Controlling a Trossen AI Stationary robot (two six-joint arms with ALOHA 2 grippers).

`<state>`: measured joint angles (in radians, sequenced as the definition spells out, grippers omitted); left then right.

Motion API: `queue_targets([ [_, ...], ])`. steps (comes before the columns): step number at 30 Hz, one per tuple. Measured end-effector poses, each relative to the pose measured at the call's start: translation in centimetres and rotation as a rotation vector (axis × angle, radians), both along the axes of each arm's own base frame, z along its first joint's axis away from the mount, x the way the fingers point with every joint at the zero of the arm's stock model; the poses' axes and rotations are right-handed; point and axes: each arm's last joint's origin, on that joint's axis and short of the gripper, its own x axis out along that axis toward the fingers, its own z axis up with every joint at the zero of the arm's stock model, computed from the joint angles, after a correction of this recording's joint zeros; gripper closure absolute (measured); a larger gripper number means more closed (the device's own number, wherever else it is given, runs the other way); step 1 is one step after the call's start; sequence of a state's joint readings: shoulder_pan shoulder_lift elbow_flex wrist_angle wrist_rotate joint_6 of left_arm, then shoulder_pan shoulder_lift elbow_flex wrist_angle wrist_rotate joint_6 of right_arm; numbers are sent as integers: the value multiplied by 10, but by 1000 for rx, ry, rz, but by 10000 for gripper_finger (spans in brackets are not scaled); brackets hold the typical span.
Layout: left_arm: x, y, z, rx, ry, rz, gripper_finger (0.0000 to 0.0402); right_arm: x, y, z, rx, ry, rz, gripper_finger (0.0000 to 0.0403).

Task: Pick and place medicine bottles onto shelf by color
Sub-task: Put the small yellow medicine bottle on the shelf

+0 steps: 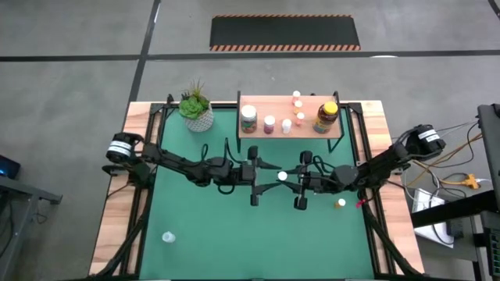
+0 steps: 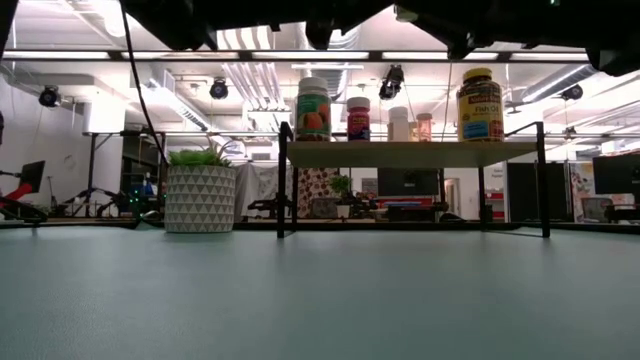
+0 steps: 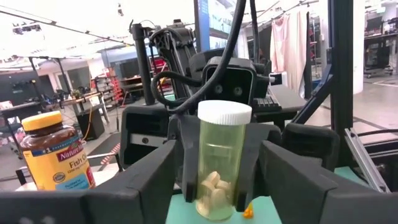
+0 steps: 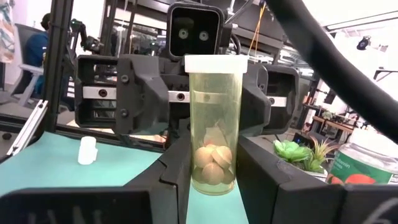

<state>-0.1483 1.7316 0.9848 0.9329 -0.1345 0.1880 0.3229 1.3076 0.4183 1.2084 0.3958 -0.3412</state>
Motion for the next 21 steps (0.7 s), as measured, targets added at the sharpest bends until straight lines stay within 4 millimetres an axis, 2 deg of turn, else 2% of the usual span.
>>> queue_targets([
  [8, 1, 2, -2, -22, 5, 1, 247, 0, 0, 0, -1, 2, 0, 307],
  [21, 1, 3, -3, -20, 8, 2, 309, 0, 0, -1, -8, 6, -11, 307],
])
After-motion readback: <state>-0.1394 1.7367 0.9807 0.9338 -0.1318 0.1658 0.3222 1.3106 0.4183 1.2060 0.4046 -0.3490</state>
